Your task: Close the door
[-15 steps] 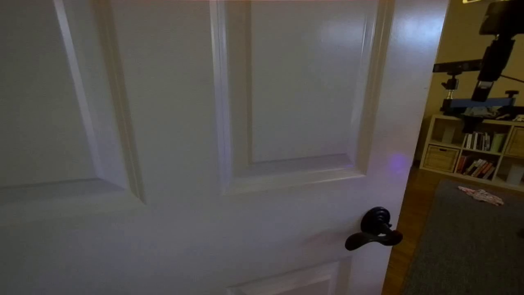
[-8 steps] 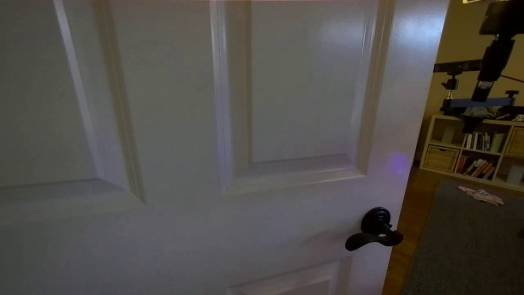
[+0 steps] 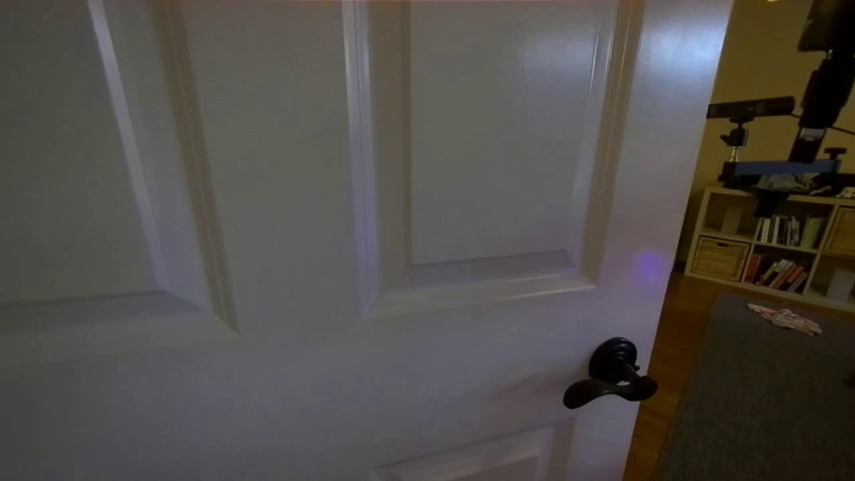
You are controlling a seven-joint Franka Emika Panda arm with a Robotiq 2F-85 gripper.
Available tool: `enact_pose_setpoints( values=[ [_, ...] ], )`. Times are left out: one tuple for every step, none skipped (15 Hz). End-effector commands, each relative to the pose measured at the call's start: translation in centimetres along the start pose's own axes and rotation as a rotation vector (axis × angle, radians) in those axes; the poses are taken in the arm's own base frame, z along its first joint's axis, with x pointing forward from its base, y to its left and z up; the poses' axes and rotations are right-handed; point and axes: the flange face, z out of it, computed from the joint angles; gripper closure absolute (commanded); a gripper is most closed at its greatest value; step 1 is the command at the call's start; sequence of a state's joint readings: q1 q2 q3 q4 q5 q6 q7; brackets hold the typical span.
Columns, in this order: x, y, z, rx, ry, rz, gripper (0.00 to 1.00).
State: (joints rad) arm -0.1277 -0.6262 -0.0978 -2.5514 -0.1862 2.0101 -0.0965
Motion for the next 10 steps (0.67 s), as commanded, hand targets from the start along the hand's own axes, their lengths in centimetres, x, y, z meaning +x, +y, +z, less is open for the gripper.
enact_pose_setpoints(
  values=[
    [-4.3, -1.5, -2.0, 0.027, -0.024, 0.07, 0.0],
    [-5.2, -2.0, -2.7, 0.045, -0.027, 0.093, 0.0],
    [-5.9, -2.6, -3.4, 0.064, -0.024, 0.103, 0.0],
    [-6.5, -3.5, -4.1, 0.087, -0.006, 0.106, 0.0],
    [-6.7, -4.3, -4.7, 0.101, 0.022, 0.1, 0.0],
    [-6.7, -5.3, -5.3, 0.113, 0.053, 0.072, 0.0],
    [-6.7, -6.2, -5.7, 0.122, 0.077, 0.044, 0.0],
    [-6.7, -7.2, -6.0, 0.133, 0.092, 0.017, 0.0],
    [-6.7, -8.1, -6.3, 0.145, 0.107, -0.008, 0.0],
    [-6.5, -9.2, -6.7, 0.156, 0.124, -0.034, 0.0]
  ],
)
